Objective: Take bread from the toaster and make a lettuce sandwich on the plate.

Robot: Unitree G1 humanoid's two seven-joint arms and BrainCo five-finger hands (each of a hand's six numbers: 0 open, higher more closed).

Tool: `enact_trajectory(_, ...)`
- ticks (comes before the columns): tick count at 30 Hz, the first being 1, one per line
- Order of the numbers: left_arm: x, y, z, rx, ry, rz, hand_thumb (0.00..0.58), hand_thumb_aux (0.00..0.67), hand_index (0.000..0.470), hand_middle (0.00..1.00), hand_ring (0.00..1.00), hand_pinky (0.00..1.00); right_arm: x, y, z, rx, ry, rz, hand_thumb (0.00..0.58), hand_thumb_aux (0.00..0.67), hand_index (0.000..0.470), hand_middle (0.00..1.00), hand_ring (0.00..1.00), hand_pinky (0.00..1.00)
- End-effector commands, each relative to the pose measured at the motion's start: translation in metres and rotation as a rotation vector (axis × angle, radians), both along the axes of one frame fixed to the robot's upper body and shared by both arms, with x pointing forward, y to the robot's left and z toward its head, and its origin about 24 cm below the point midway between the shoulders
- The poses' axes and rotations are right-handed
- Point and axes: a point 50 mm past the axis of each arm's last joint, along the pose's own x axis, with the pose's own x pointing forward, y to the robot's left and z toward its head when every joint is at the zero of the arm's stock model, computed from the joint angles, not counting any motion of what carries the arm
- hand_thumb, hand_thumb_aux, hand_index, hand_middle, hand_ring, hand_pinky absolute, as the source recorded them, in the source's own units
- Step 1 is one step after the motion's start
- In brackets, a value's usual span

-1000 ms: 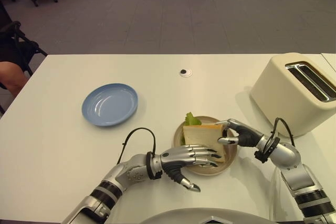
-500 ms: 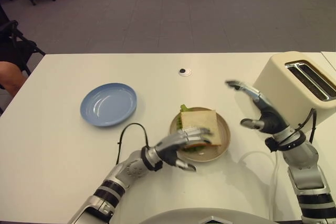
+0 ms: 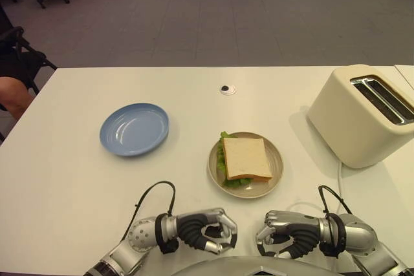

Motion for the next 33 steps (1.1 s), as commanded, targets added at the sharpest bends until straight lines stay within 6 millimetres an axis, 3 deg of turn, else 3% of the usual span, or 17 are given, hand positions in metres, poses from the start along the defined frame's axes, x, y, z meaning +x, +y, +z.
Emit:
enact_trajectory(1, 0.028, -0.001, -0.027, 0.237, -0.092, 0.11, 0.58, 0.67, 0.47, 1.0, 1.0, 1.0, 0.033, 0.006, -0.012, -0.056, -0.113, -0.13, 0.58, 0.67, 0.47, 1.0, 1.0, 1.0)
enact_trajectory(5, 0.077, -0.011, -0.042, 0.365, -0.234, 0.373, 0.58, 0.67, 0.47, 1.0, 1.0, 1.0, 0.093, 0.002, -0.022, -0.094, -0.284, -0.513, 0.58, 0.67, 0.47, 1.0, 1.0, 1.0)
enact_trajectory(7, 0.099, -0.009, -0.045, 0.423, -0.307, 0.48, 0.58, 0.67, 0.47, 1.0, 1.0, 1.0, 0.112, -0.001, -0.026, -0.112, -0.347, -0.647, 0.58, 0.67, 0.47, 1.0, 1.0, 1.0)
enact_trajectory(12, 0.125, -0.003, -0.05, 0.447, -0.389, 0.679, 0.58, 0.67, 0.47, 1.0, 1.0, 1.0, 0.126, 0.007, -0.038, -0.088, -0.377, -0.767, 0.58, 0.67, 0.47, 1.0, 1.0, 1.0)
enact_trajectory(15, 0.125, 0.004, -0.039, 0.296, -0.446, 0.767, 0.58, 0.67, 0.47, 1.0, 1.0, 1.0, 0.12, 0.01, -0.037, 0.004, -0.346, -0.767, 0.58, 0.67, 0.47, 1.0, 1.0, 1.0)
enact_trajectory(16, 0.12, 0.006, -0.034, 0.213, -0.45, 0.777, 0.532, 0.478, 0.335, 0.82, 0.82, 0.82, 0.115, 0.011, -0.031, 0.066, -0.333, -0.749, 0.58, 0.67, 0.47, 1.0, 1.0, 1.0)
enact_trajectory(17, 0.114, 0.006, -0.028, 0.138, -0.458, 0.77, 0.398, 0.294, 0.206, 0.33, 0.33, 0.33, 0.11, 0.011, -0.025, 0.123, -0.325, -0.726, 0.58, 0.652, 0.457, 0.91, 0.91, 0.91)
enact_trajectory(18, 0.106, 0.006, -0.021, 0.054, -0.476, 0.735, 0.0, 0.0, 0.0, 0.0, 0.0, 0.0, 0.106, 0.01, -0.017, 0.179, -0.326, -0.705, 0.514, 0.444, 0.311, 0.08, 0.08, 0.08)
enact_trajectory(19, 0.095, 0.003, -0.011, -0.067, -0.474, 0.689, 0.0, 0.0, 0.0, 0.0, 0.0, 0.0, 0.103, 0.006, -0.006, 0.24, -0.334, -0.695, 0.116, 0.071, 0.05, 0.0, 0.0, 0.0)
enact_trajectory(20, 0.084, 0.001, 0.001, -0.173, -0.482, 0.635, 0.0, 0.0, 0.0, 0.0, 0.0, 0.0, 0.102, 0.002, 0.007, 0.302, -0.354, -0.686, 0.0, 0.0, 0.0, 0.0, 0.0, 0.0)
enact_trajectory(23, 0.064, -0.003, 0.029, -0.385, -0.454, 0.546, 0.0, 0.0, 0.0, 0.0, 0.0, 0.0, 0.1, -0.014, 0.046, 0.452, -0.417, -0.685, 0.0, 0.0, 0.0, 0.0, 0.0, 0.0)
enact_trajectory(26, 0.078, 0.006, 0.063, -0.601, -0.443, 0.646, 0.0, 0.0, 0.0, 0.0, 0.0, 0.0, 0.118, -0.031, 0.076, 0.602, -0.456, -0.815, 0.0, 0.0, 0.0, 0.0, 0.0, 0.0)
enact_trajectory(29, 0.119, 0.024, 0.072, -0.719, -0.399, 0.968, 0.0, 0.0, 0.0, 0.0, 0.0, 0.0, 0.146, -0.034, 0.07, 0.624, -0.459, -0.983, 0.0, 0.0, 0.0, 0.0, 0.0, 0.0)
enact_trajectory(33, 0.135, 0.01, 0.058, -0.673, -0.413, 1.096, 0.0, 0.0, 0.0, 0.0, 0.0, 0.0, 0.157, -0.015, 0.05, 0.644, -0.44, -1.073, 0.0, 0.0, 0.0, 0.0, 0.0, 0.0)
